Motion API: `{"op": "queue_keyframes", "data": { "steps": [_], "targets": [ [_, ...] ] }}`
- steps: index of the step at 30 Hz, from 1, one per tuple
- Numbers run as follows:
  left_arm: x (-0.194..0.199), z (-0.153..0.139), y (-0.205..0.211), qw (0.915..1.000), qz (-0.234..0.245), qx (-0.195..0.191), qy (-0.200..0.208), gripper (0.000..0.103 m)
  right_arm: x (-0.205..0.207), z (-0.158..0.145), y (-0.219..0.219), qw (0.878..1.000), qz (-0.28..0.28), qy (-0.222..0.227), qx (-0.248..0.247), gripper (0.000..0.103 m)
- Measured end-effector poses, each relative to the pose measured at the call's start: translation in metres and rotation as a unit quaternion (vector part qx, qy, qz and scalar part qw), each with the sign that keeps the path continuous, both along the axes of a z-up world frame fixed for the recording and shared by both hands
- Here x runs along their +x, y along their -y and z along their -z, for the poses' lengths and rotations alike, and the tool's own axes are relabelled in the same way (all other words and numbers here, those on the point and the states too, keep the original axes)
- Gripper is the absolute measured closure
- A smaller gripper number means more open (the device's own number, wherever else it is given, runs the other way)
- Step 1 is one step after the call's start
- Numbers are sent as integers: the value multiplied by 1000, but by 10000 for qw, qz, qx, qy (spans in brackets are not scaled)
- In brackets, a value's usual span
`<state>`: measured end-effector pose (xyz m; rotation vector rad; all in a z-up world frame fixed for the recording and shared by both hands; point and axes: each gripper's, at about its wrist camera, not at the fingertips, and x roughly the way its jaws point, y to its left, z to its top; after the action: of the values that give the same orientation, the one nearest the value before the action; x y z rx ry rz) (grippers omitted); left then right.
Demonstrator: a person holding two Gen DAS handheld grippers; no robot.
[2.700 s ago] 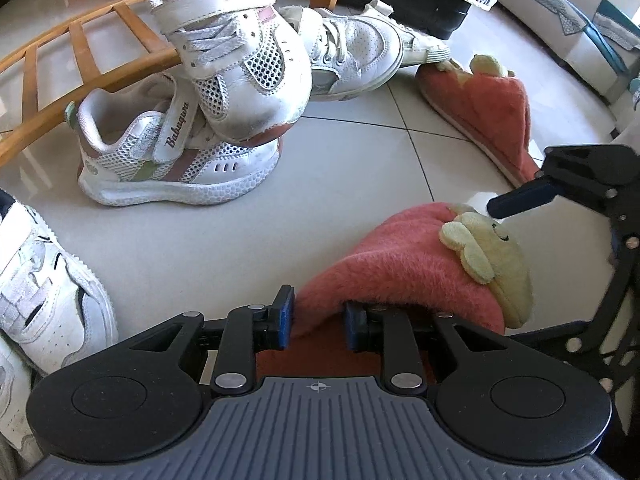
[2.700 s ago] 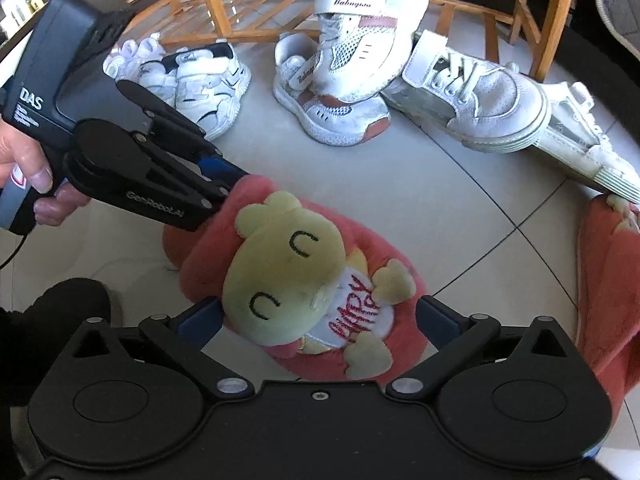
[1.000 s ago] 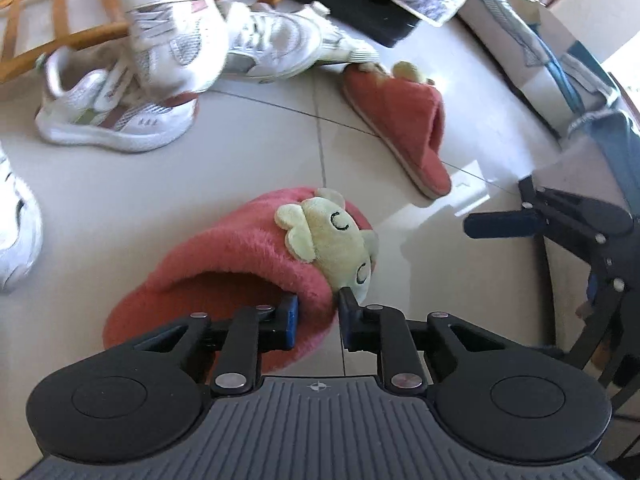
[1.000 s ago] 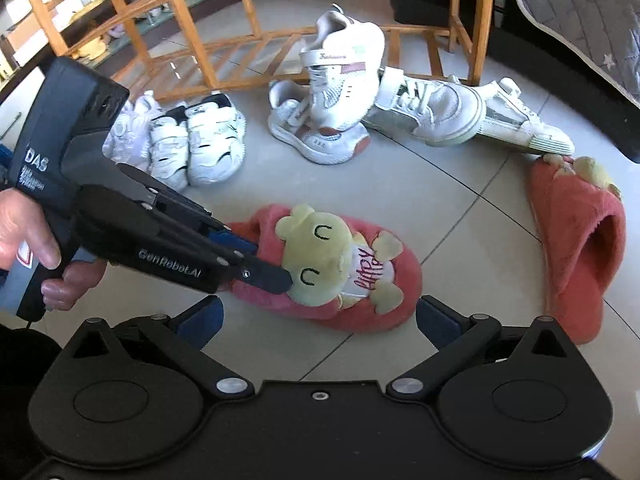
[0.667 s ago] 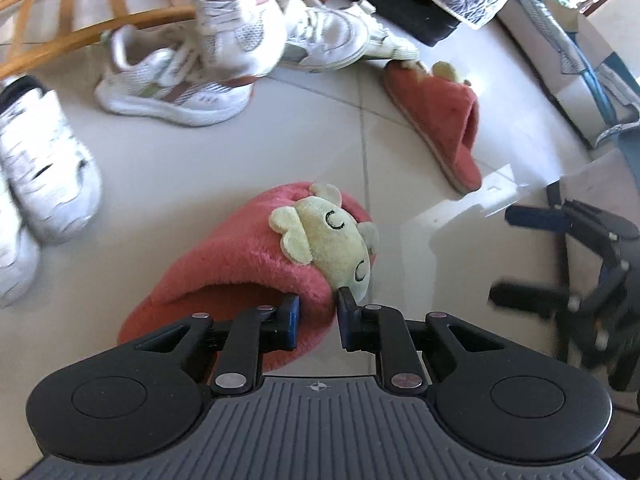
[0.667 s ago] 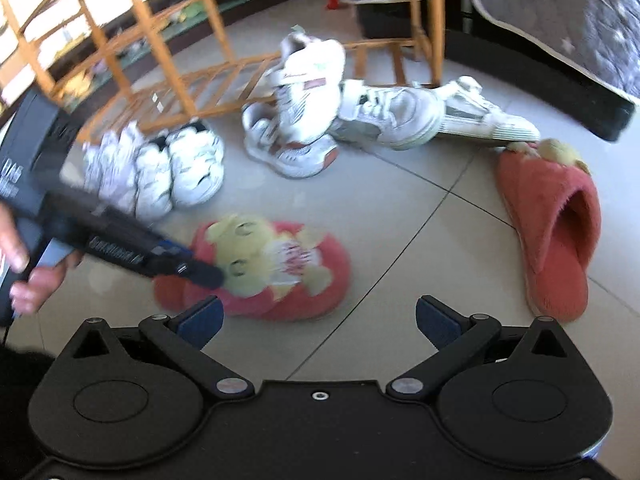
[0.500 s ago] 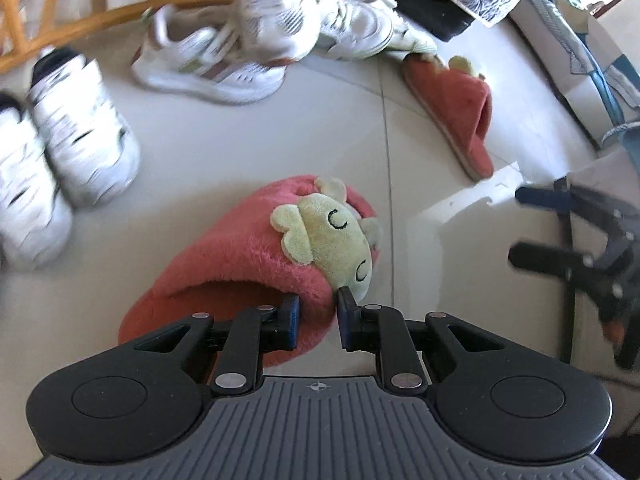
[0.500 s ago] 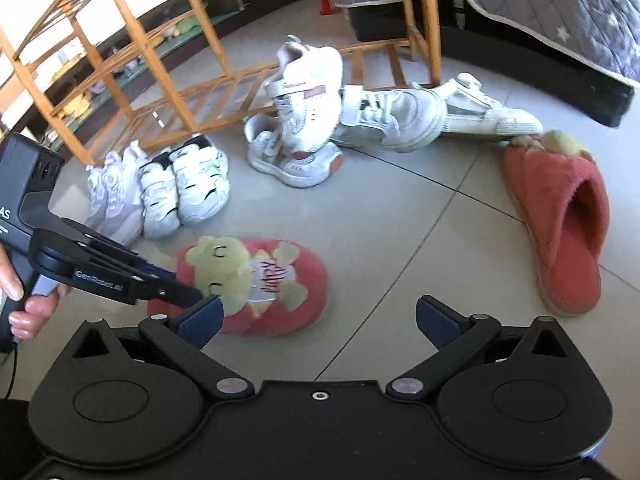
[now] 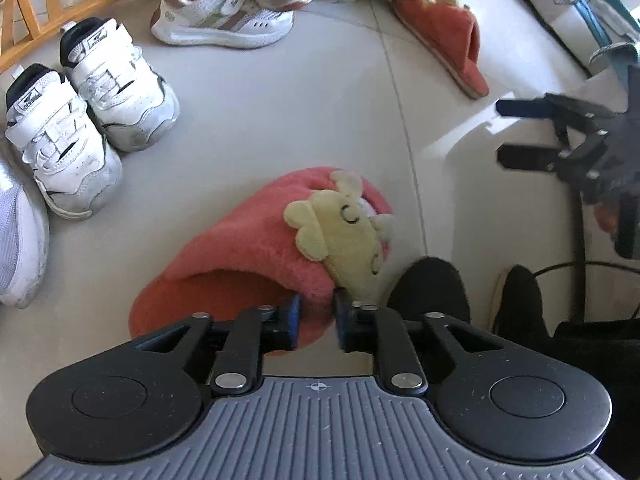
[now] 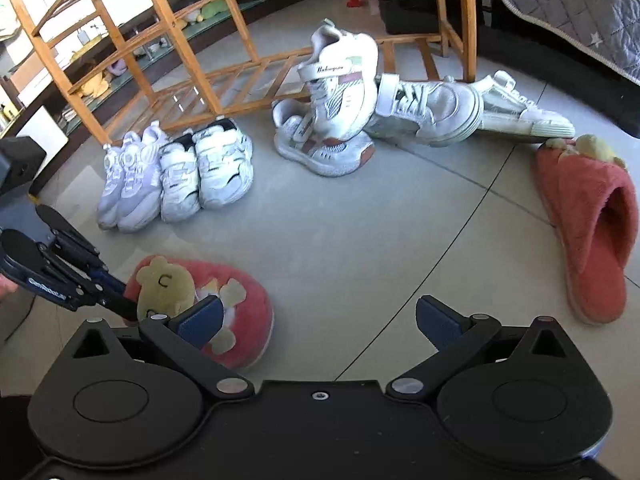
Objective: Organize scattered shoes
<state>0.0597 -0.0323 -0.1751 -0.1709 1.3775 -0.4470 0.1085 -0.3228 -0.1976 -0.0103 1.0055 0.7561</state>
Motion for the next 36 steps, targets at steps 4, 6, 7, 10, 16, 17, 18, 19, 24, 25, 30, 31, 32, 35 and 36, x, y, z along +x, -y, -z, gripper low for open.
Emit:
{"op": "queue_keyframes", "data": {
  "steps": [4,6,7,10,16,17,18,19,24,25,30,31,32,35,36],
  "targets": [
    [-5,-2,0,9992,-366,-179,55,65,-1,7,0,9999,-63,-79,-4,0],
    [-3,1,-1,9972,-673,-322,-29,62,0,10,-1,9999,-103,-132,-1,0],
    [-1,3,-2,9960,-801,-396,-75,59,0,12,-3,9998,-145,-165,-14,0],
    [2,8,-2,9929,-1057,-523,-119,63,2,15,-6,9997,-161,-120,-142,0],
    [10,11,-1,9887,-1387,-559,140,75,10,20,-2,9992,42,32,-398,0],
    [12,10,-1,9875,-1469,-532,203,76,15,22,4,9986,208,106,-471,0],
    [14,10,-2,9866,-1527,-512,244,76,20,23,9,9978,352,164,-537,0],
    [16,10,-2,9859,-1576,-499,276,76,24,24,14,9969,473,216,-591,0],
    [27,11,-13,9760,-2074,-483,454,76,53,31,45,9891,1173,394,-792,1],
    [30,12,-15,9735,-2183,-488,482,75,61,33,52,9868,1340,402,-813,3],
    [38,14,-19,9704,-2312,-488,503,71,92,40,75,9761,1857,496,-1012,11],
    [38,14,-19,9713,-2279,-494,470,70,98,41,78,9742,1921,525,-1058,14],
    [38,14,-20,9723,-2243,-487,446,70,103,43,82,9723,1985,554,-1103,16],
    [34,13,-18,9787,-1978,-436,324,70,120,55,81,9709,2010,495,-1202,26],
    [33,12,-18,9802,-1907,-430,310,70,124,59,81,9709,1998,481,-1228,28]
  ]
}}
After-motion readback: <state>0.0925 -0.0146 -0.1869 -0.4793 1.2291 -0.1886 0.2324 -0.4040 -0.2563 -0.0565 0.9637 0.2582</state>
